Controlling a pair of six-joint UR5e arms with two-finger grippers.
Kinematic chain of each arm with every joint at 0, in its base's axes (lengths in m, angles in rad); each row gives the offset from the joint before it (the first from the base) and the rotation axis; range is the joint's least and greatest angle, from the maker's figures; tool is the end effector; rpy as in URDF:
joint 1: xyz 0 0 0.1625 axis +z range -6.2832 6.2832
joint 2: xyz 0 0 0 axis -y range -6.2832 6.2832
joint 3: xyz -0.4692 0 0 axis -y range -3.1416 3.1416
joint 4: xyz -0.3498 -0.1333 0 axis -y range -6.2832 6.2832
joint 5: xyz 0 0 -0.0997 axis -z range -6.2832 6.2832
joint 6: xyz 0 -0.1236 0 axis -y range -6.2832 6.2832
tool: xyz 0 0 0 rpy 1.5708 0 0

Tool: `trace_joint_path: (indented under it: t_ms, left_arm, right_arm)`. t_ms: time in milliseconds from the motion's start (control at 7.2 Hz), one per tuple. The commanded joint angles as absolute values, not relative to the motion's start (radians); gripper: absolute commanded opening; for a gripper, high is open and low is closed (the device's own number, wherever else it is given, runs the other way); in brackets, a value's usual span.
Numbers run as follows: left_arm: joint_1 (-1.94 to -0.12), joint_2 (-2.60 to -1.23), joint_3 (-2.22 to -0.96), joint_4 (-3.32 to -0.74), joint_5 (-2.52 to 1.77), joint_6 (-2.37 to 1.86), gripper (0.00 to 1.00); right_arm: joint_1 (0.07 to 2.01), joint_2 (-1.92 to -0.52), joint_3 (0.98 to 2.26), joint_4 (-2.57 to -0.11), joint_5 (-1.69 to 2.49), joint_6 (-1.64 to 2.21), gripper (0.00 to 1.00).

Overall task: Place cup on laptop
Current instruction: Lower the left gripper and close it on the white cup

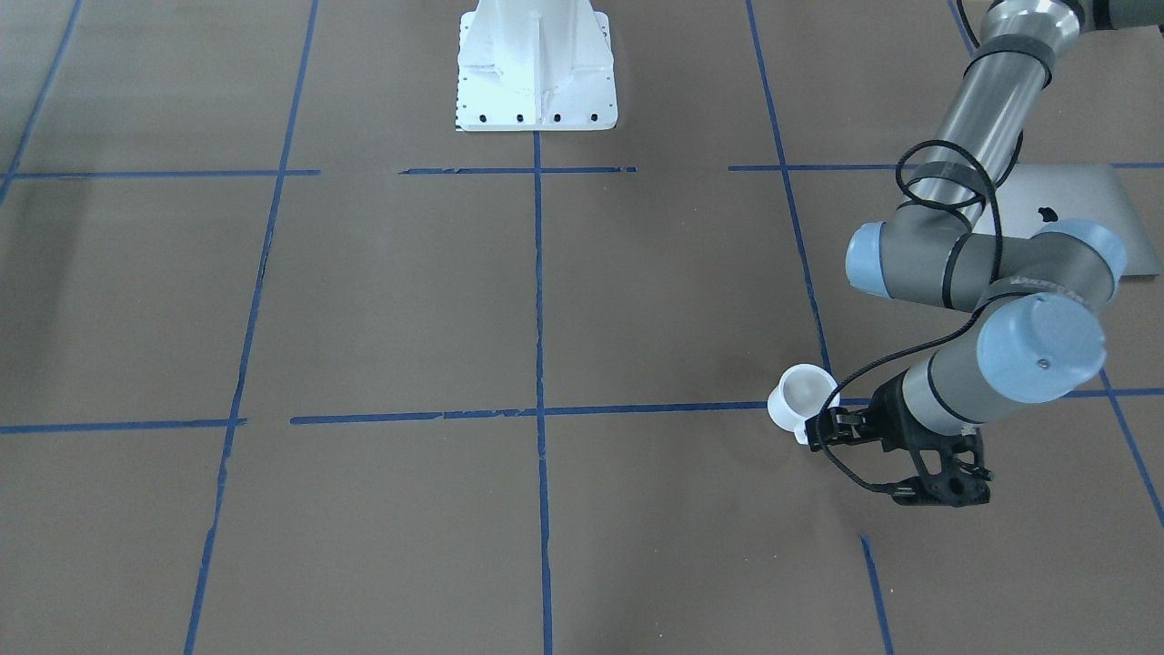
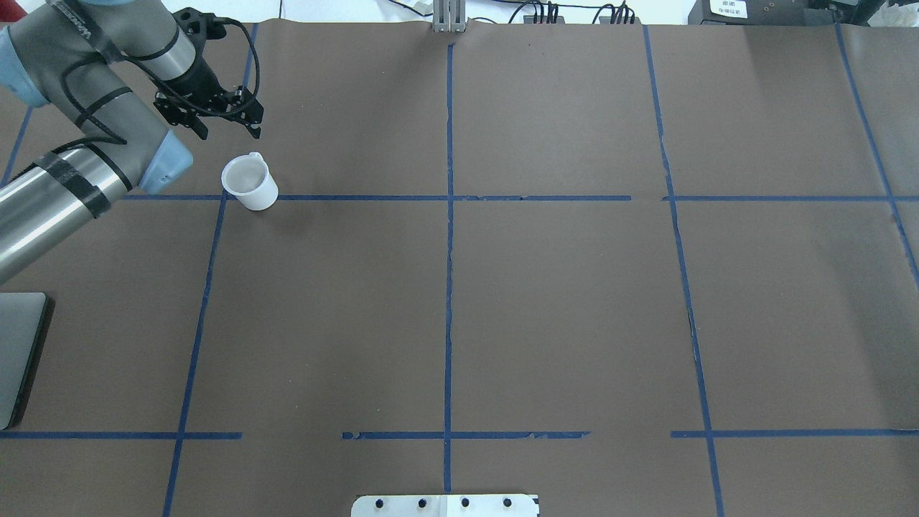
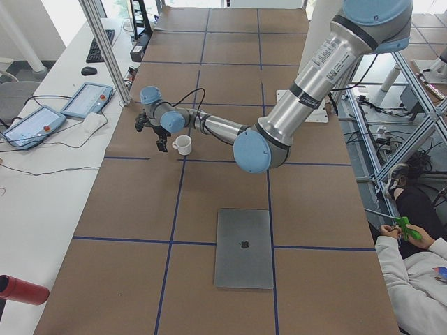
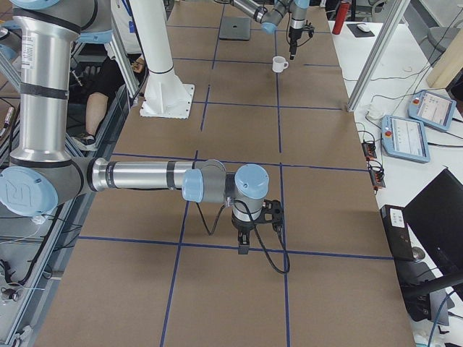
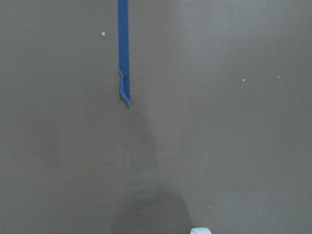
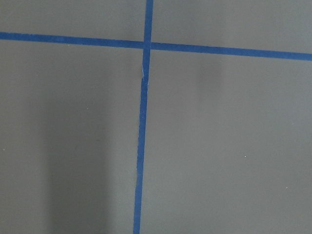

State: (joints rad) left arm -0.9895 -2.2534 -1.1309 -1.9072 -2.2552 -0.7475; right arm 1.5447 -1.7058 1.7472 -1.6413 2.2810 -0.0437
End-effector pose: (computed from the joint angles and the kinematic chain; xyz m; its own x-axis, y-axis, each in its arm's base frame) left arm 0.3775 -0.6750 0.4681 0.6480 0.0486 -0.7601 -0.0260 0.9988 0.0417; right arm 0.0427 -0.3845 0.7095 0.7566 -0.0445 0.6524 0.0592 0.9982 -0.0006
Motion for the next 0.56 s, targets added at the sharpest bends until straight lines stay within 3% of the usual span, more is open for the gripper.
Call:
trace_joint_path:
  t_ms: [0, 139, 278, 417]
  left_arm:
    - [-0.941, -2.264, -1.088, -1.916, -2.238, -0.752, 0.97]
    - [-0.934, -2.266, -1.085, -1.916, -2.24, -0.75, 0.84]
    - [-0.934, -2.269, -1.085, -1.914, -2.241, -0.747, 0.52]
    - [-0.934, -2.282, -1.083, -1.901, -2.247, -0.744, 0.01]
  right_arm:
    - [1.545, -1.706, 1.747, -1.641, 2.281, -0.043, 1.0]
    - [1.545, -1.706, 1.747, -1.641, 2.281, -0.043, 1.0]
    - [1.545, -1.706, 1.747, -1.641, 2.28, -0.044, 1.0]
    - [1.545, -1.706, 1.747, -1.641, 2.281, -0.043, 1.0]
